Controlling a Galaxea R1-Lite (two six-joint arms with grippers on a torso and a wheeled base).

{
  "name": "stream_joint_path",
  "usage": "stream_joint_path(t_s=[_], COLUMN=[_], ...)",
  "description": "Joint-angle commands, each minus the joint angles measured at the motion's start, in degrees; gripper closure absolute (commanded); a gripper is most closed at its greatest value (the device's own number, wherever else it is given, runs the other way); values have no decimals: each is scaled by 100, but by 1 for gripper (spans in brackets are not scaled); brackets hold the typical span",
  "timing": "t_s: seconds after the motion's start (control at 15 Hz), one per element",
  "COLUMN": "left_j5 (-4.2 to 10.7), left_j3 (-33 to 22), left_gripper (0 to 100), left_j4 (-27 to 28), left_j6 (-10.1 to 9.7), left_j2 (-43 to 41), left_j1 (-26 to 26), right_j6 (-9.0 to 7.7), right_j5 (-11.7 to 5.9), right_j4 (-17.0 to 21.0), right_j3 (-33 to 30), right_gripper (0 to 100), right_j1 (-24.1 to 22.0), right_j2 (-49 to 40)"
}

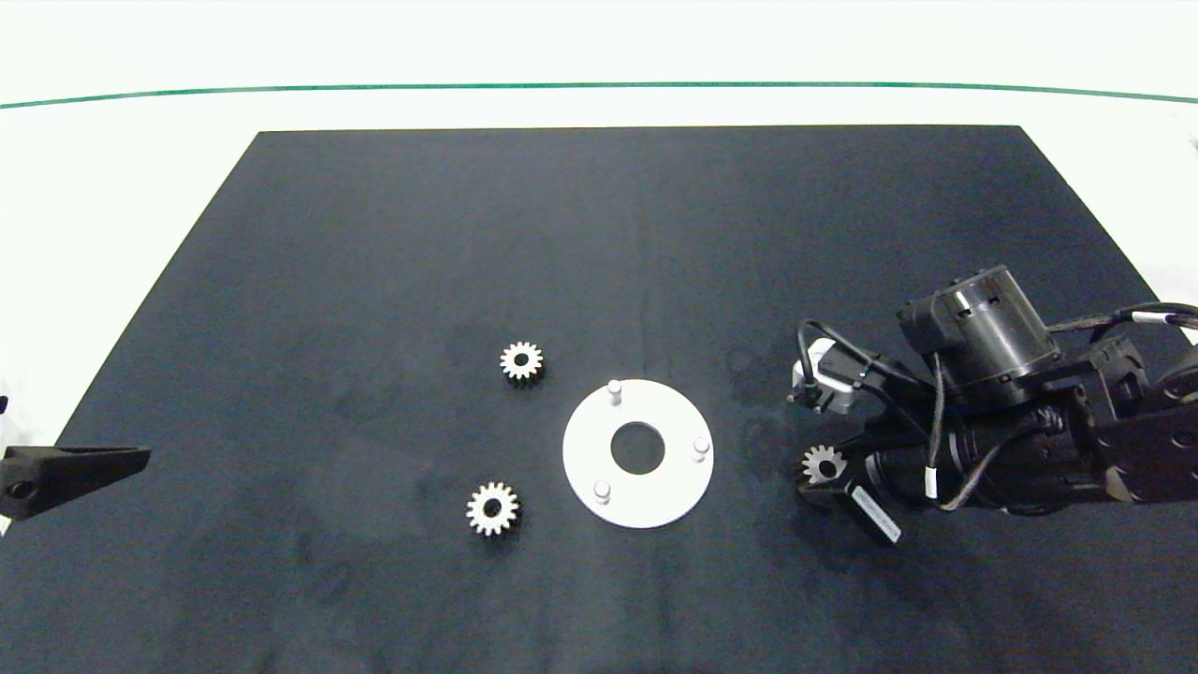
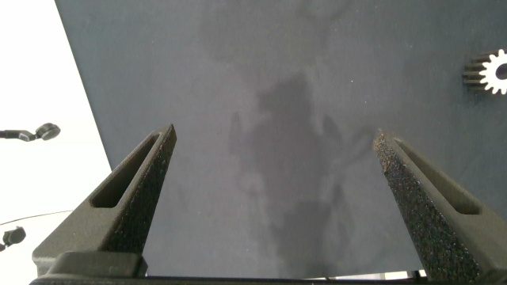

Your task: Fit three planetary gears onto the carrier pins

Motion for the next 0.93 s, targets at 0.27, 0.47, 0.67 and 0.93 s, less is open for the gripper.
stream_joint_path(t_s=[0.27, 0.47, 0.67, 0.93], left_j5=[0, 0, 0, 0], left_j3=[1, 1, 1, 10], left_gripper=[0, 0, 0, 0], left_j4=[22, 22, 22, 22], left_j6=[7, 7, 7, 7], left_j2=[-1, -10, -10, -10], left_j1=[1, 1, 1, -8], right_j6=[-80, -80, -71, -54], right_j5=[7, 7, 16, -28], right_j4=[-11, -11, -46, 42], right_j3=[-1, -1, -80, -528], right_gripper=[69, 75, 81, 81], right_j1=[11, 90, 266, 723], right_j2=[-60, -148, -376, -359])
